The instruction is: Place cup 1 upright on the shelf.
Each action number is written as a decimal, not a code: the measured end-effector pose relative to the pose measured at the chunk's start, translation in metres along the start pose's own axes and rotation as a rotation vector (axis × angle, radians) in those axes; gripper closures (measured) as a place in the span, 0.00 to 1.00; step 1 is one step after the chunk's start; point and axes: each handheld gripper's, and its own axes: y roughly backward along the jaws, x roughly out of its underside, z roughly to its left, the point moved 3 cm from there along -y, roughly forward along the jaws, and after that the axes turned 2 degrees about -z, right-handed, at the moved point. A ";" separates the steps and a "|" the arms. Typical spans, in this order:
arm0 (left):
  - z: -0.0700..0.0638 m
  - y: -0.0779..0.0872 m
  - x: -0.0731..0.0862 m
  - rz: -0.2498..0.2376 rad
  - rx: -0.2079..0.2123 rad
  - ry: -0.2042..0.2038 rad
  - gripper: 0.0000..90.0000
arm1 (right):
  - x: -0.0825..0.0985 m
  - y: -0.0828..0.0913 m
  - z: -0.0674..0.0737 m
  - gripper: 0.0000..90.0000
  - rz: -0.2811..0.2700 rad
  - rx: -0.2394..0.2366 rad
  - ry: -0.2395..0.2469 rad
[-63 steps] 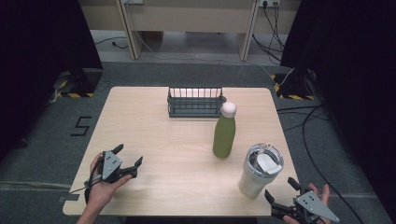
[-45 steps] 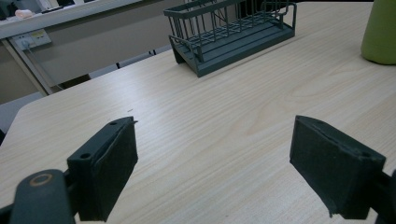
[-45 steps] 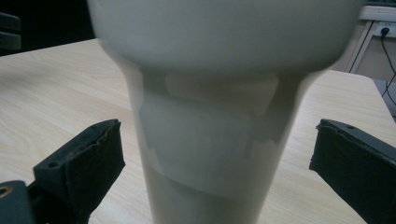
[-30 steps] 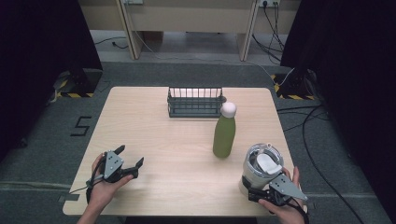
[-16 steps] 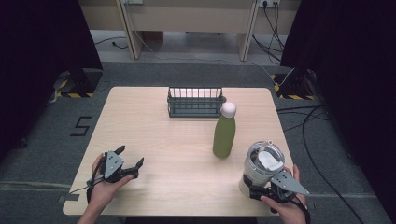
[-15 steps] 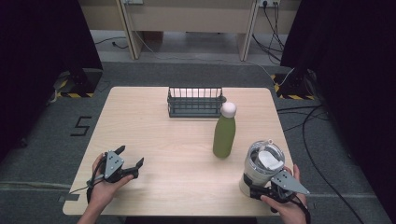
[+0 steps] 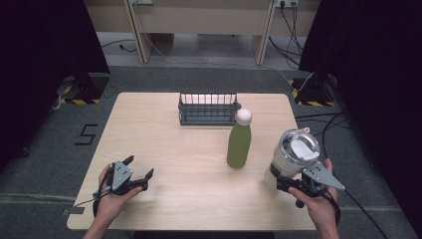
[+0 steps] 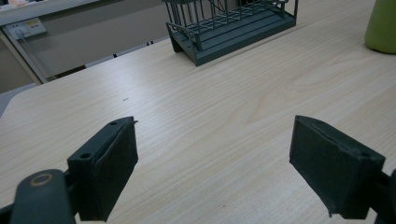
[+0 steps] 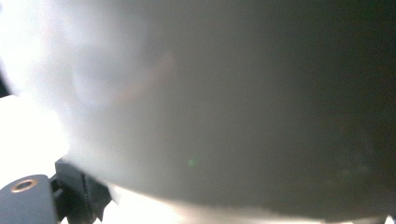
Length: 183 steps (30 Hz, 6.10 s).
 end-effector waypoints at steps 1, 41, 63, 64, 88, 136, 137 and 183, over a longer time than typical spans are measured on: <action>0.000 0.000 0.000 0.000 0.000 0.000 0.16 | -0.002 -0.002 -0.002 0.11 -0.004 0.005 -0.001; 0.003 0.007 0.003 0.012 -0.046 0.016 0.16 | -0.094 -0.177 -0.046 0.11 -0.013 0.010 -0.023; 0.005 0.008 0.005 0.020 -0.074 0.024 0.16 | -0.117 -0.255 -0.039 0.11 0.004 -0.050 -0.052; 0.005 0.008 0.005 0.020 -0.074 0.024 0.16 | -0.118 -0.258 -0.038 0.11 0.004 -0.053 -0.049; 0.005 0.009 0.005 0.022 -0.073 0.020 0.16 | -0.116 -0.321 -0.016 0.11 0.059 -0.158 -0.046; 0.002 0.005 0.006 0.026 -0.051 0.019 0.16 | -0.078 -0.348 -0.012 0.11 0.126 -0.192 -0.035; 0.002 0.005 0.006 0.025 -0.053 0.022 0.16 | -0.077 -0.348 -0.012 0.11 0.126 -0.193 -0.035; 0.000 0.004 0.007 0.029 -0.042 0.011 0.16 | -0.062 -0.341 -0.007 0.04 0.106 -0.210 0.025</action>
